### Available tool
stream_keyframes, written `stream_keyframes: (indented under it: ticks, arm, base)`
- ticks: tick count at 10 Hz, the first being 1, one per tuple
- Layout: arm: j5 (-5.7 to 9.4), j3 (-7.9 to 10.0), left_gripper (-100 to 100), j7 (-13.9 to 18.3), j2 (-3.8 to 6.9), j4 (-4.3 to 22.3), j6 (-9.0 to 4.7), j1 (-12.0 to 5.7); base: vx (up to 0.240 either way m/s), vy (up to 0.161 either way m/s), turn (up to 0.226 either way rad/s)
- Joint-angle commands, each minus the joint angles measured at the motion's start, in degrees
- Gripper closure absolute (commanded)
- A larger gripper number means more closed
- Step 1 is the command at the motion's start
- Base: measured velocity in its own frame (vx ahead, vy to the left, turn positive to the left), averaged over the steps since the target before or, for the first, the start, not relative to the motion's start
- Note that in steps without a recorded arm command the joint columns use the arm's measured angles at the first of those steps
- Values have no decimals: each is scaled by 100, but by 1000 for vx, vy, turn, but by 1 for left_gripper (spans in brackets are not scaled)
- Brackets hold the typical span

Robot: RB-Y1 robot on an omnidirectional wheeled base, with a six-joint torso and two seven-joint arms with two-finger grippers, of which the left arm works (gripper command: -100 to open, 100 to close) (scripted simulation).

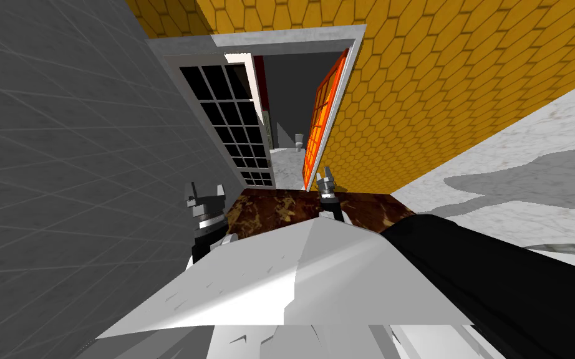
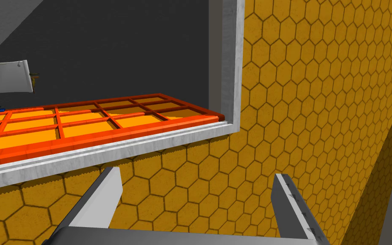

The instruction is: Push the door open

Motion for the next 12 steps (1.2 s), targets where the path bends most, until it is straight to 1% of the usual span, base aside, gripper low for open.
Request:
stream_keyframes:
  ticks: [1, 4, 6, 7, 12]
  arm:
    - [30, -39, -100, -131, 53, 172, -62, -53]
    - [98, -125, -100, -421, 164, 554, -201, -171]
    - [130, -167, -100, -562, 215, 740, -268, -228]
    - [163, -209, -100, -703, 266, 926, -335, -286]
    - [259, -332, -100, -1119, 412, 1474, -533, -455]
  base:
    - [148, 0, -16]
    - [106, -21, -33]
    - [105, -29, -20]
    - [128, -13, -37]
    - [99, -20, -23]
